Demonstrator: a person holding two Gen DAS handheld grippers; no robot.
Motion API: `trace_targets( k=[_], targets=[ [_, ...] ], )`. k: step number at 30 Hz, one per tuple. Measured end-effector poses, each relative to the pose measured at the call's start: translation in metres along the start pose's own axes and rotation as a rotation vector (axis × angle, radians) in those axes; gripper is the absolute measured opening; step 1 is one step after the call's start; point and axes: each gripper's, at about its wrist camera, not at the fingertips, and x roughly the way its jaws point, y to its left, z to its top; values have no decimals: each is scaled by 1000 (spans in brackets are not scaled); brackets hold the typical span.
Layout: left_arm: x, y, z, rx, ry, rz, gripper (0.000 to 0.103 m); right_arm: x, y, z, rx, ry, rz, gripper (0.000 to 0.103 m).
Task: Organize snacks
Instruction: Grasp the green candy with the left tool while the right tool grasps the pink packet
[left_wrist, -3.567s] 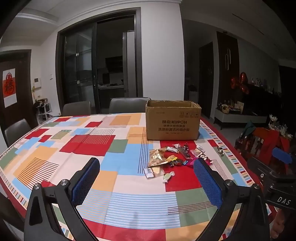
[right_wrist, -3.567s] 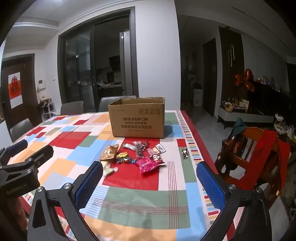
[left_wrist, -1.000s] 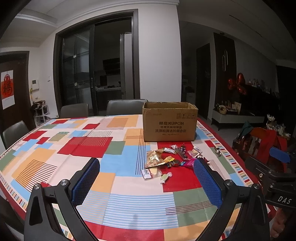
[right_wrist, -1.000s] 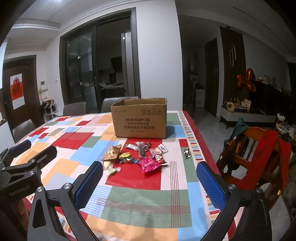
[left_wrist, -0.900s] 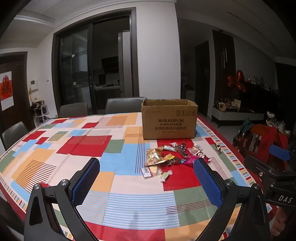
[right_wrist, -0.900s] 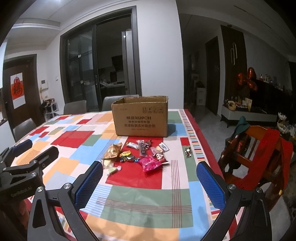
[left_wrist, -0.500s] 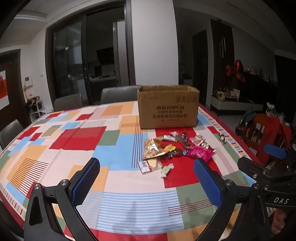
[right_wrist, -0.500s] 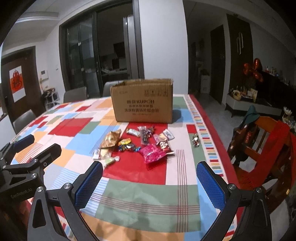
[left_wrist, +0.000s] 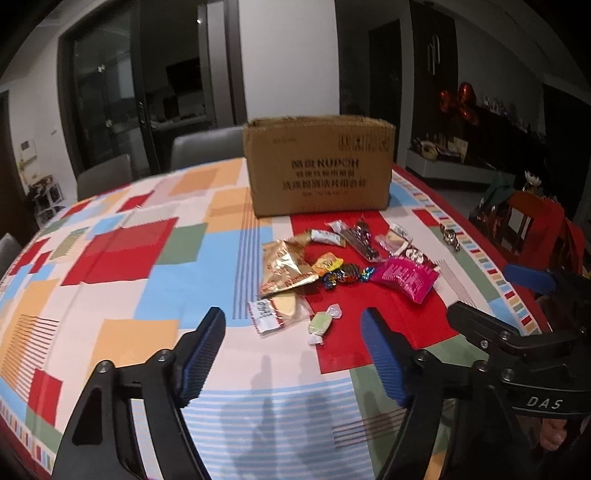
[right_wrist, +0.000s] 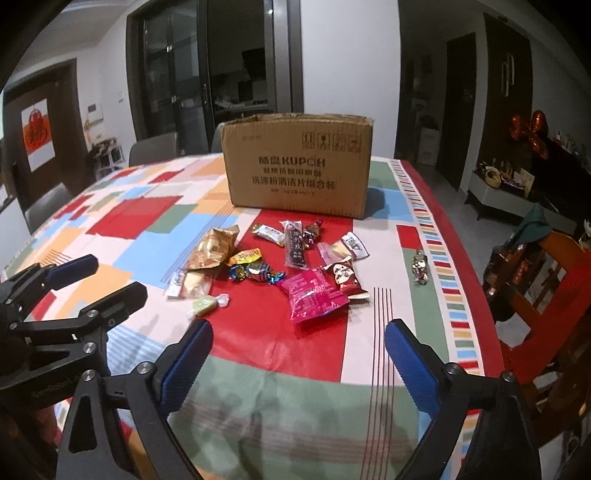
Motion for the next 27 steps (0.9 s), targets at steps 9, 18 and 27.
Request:
trace_targets(
  k=[9, 18, 27],
  targets=[
    [52, -4, 1, 14, 129, -52, 49, 51, -7, 8, -29, 94, 9, 82],
    [84, -8, -1, 27, 204, -77, 37, 79, -6, 14, -84, 129, -1, 77],
    [97, -15, -3, 39, 243, -108, 24, 95, 2, 14, -183, 140, -3, 71]
  ],
)
